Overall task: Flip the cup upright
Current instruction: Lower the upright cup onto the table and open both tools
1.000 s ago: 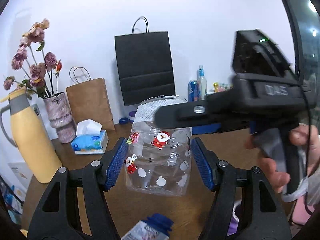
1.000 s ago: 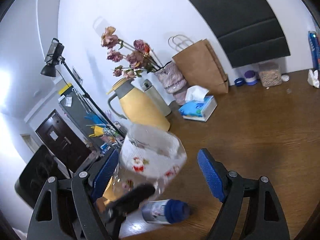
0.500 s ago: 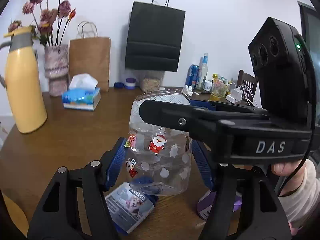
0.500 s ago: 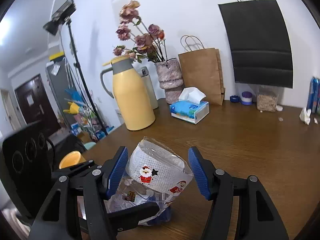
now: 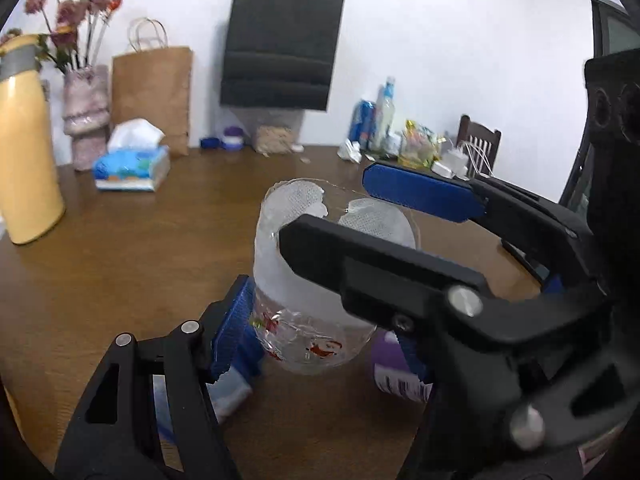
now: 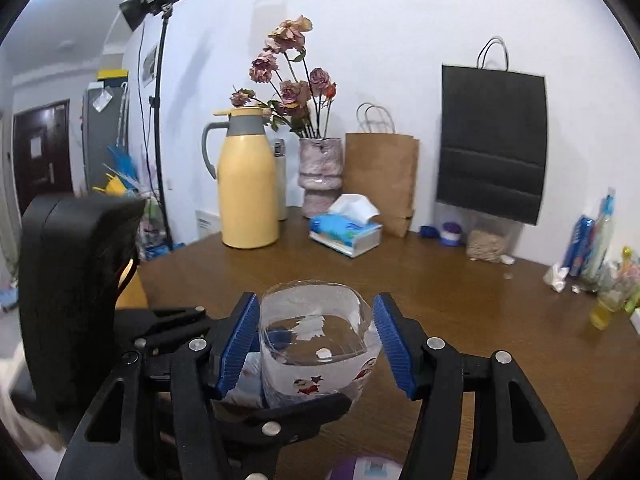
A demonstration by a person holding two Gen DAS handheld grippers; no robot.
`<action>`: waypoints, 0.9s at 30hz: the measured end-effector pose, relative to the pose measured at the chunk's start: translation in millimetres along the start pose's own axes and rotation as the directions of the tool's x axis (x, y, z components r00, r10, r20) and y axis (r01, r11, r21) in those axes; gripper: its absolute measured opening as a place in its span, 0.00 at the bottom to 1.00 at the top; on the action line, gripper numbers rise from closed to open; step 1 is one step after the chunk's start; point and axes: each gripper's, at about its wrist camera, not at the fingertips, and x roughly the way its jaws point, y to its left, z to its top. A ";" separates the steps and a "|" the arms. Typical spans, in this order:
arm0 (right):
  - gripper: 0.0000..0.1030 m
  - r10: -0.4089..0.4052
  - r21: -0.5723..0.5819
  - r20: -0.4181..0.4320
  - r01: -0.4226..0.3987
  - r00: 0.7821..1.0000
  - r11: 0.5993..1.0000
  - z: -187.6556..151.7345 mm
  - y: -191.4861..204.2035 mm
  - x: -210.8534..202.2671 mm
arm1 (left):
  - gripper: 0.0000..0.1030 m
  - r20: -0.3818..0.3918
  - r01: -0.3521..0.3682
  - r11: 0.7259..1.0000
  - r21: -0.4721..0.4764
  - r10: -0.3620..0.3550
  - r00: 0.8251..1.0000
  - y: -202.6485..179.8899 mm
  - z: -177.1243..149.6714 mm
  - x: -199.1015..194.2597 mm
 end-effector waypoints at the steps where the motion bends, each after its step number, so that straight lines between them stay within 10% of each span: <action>1: 0.62 0.006 0.019 -0.012 -0.006 1.000 1.000 -0.6 -5.5 0.4 | 0.61 -0.008 -0.002 1.000 0.003 0.002 1.000 -2.6 -1.5 5.9; 17: 0.60 0.070 0.163 -0.273 -0.025 0.959 0.986 -16.6 -77.5 33.1 | 0.64 -0.136 -0.104 0.994 0.023 0.106 0.985 -13.2 0.8 75.4; 27: 0.58 0.051 0.110 -0.285 -0.021 0.957 0.994 -13.5 -79.6 37.7 | 0.93 -0.129 -0.137 0.981 0.134 0.155 0.980 -16.0 -1.0 54.3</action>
